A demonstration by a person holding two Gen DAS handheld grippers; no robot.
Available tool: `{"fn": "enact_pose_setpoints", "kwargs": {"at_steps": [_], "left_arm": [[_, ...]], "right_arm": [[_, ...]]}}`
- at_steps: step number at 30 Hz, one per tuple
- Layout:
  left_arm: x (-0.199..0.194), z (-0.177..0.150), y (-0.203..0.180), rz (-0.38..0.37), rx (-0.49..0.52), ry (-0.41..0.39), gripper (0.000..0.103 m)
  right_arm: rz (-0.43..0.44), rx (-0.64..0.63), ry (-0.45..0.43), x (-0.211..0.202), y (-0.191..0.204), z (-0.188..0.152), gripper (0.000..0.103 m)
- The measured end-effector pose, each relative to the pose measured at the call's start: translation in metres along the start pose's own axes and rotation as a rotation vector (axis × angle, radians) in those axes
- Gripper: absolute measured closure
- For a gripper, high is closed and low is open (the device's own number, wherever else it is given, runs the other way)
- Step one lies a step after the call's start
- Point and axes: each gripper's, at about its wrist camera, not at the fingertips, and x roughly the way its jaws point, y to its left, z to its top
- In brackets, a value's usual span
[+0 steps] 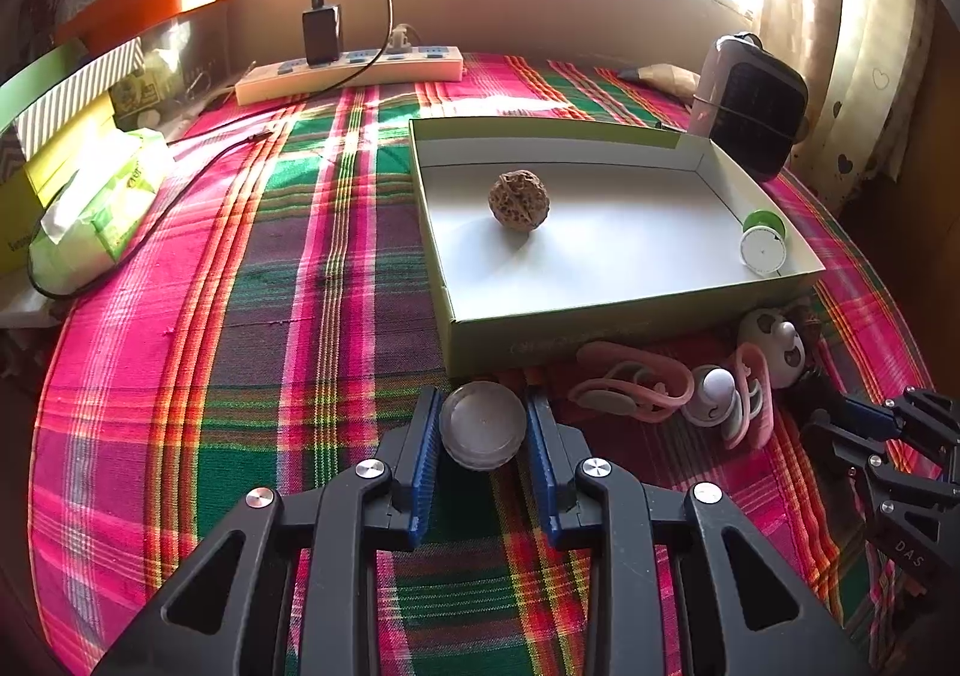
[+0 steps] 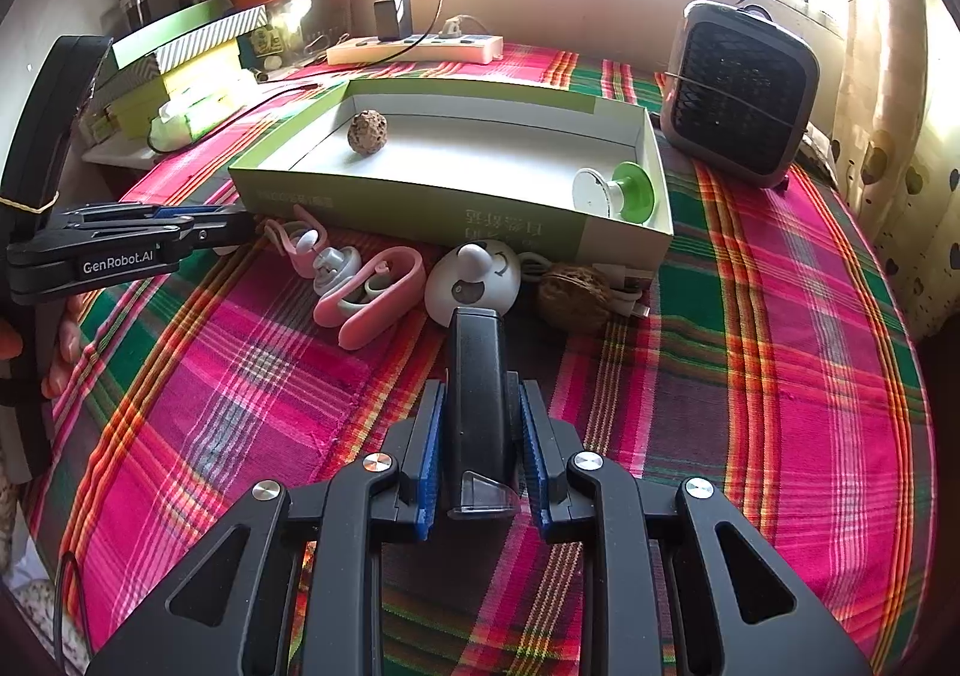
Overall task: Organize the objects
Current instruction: 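Carry the flashlight with the right tool while the left tool carries the jar into the box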
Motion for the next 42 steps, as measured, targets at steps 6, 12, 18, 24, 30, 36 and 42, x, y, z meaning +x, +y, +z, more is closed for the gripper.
{"fn": "enact_pose_setpoints", "kwargs": {"at_steps": [6,12,18,24,30,36,42], "left_arm": [[-0.007,0.0,-0.001,-0.003,0.006,-0.017,0.077],[-0.013,-0.001,-0.002,-0.009,0.012,-0.022,0.077],[-0.019,-0.002,-0.004,-0.019,0.016,-0.028,0.077],[-0.03,0.001,-0.007,-0.026,0.031,-0.05,0.077],[-0.034,0.009,-0.01,-0.031,0.044,-0.063,0.077],[-0.032,0.016,-0.012,-0.033,0.052,-0.066,0.077],[-0.027,0.024,-0.014,-0.033,0.056,-0.066,0.077]], "right_arm": [[-0.001,0.003,-0.009,-0.002,-0.001,0.001,0.079],[-0.002,0.0,-0.019,-0.005,-0.001,0.003,0.079],[0.009,0.02,-0.028,-0.009,-0.005,0.003,0.079],[0.028,0.032,-0.05,-0.017,-0.008,0.006,0.079],[0.028,0.036,-0.072,-0.024,-0.012,0.015,0.079],[0.024,0.024,-0.088,-0.026,-0.012,0.026,0.079],[0.031,0.016,-0.1,-0.023,-0.012,0.041,0.079]]}}
